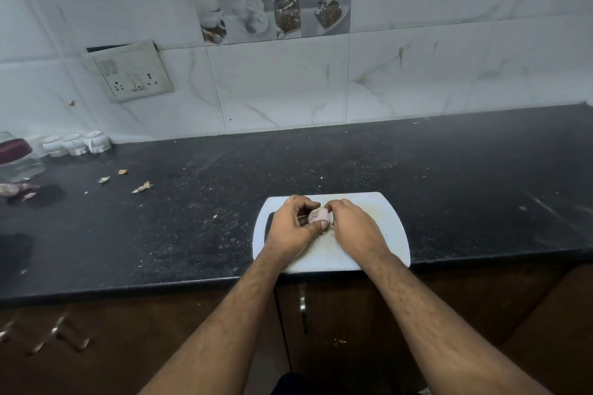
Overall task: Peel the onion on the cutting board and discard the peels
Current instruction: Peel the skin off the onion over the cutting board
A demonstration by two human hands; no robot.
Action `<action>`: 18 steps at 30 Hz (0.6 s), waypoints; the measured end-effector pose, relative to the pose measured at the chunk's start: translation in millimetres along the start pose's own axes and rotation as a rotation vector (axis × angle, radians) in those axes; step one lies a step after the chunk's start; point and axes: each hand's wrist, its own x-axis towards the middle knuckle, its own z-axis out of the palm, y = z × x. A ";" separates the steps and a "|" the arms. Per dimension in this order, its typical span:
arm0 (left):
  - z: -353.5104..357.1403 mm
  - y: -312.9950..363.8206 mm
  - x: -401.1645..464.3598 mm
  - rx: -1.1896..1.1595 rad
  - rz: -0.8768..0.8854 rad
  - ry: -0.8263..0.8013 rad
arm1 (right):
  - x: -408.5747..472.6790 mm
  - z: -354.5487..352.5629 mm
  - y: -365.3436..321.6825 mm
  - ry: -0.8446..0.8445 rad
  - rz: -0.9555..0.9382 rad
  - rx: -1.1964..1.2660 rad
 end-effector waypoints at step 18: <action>1.6 -4.8 0.9 0.219 0.000 0.025 | 1.8 -1.8 7.8 0.071 -0.004 0.183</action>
